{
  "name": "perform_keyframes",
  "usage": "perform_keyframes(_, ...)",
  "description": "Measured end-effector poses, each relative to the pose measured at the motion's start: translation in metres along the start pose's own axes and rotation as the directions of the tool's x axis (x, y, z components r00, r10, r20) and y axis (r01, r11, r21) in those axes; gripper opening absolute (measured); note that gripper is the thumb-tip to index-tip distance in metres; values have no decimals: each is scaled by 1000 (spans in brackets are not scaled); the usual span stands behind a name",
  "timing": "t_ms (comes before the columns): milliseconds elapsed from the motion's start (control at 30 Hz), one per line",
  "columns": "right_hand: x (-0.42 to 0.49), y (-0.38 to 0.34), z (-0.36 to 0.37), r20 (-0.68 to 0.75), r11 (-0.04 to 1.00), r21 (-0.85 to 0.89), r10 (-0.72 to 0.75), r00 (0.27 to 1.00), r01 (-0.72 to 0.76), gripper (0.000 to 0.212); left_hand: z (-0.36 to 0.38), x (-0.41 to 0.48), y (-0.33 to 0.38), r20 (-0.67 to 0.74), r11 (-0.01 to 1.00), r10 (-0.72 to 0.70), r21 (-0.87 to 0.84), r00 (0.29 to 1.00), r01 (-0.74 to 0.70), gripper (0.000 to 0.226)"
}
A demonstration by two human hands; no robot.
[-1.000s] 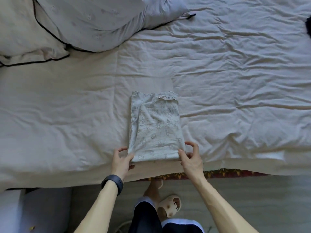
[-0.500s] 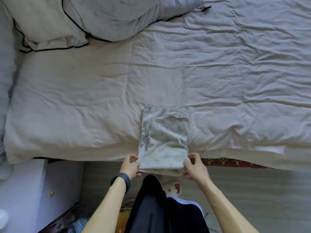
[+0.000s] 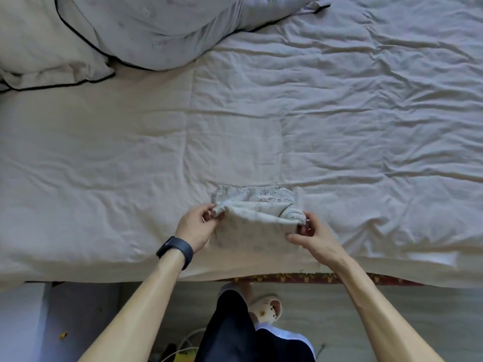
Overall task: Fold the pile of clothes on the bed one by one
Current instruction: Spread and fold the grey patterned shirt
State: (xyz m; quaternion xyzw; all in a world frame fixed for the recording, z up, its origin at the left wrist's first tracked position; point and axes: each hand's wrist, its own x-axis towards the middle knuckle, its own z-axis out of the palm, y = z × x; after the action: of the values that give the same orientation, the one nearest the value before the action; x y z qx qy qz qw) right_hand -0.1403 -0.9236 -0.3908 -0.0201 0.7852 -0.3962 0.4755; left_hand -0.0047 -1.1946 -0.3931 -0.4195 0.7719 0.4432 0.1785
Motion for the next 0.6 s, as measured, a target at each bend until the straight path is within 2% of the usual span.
perform_keyframes(100, 28, -1, 7, -189, 986, -148, -109, 976, 81, 17, 21, 32, 2, -39, 988, -14, -157, 999, 8, 29)
perform_keyframes(200, 59, 5, 21, -308, 975, -209, -141, 941, 78, 30, 43, 47, 9, -125, 980, -117, -172, 985, 95, 32)
perform_keyframes(333, 82, 5, 36, -438, 990, -131, -98, 893, 44, 44, 59, 66, 15, -283, 991, -120, -91, 952, 98, 37)
perform_keyframes(433, 97, 5, 41, -481, 994, -105, -41, 876, -11, 48, 64, 78, 8, -293, 990, -136, -9, 946, 139, 38)
perform_keyframes(600, 115, 17, 48, -440, 990, -127, 3, 898, -65, 43, 71, 84, -12, -281, 980, -144, 93, 949, 176, 37)
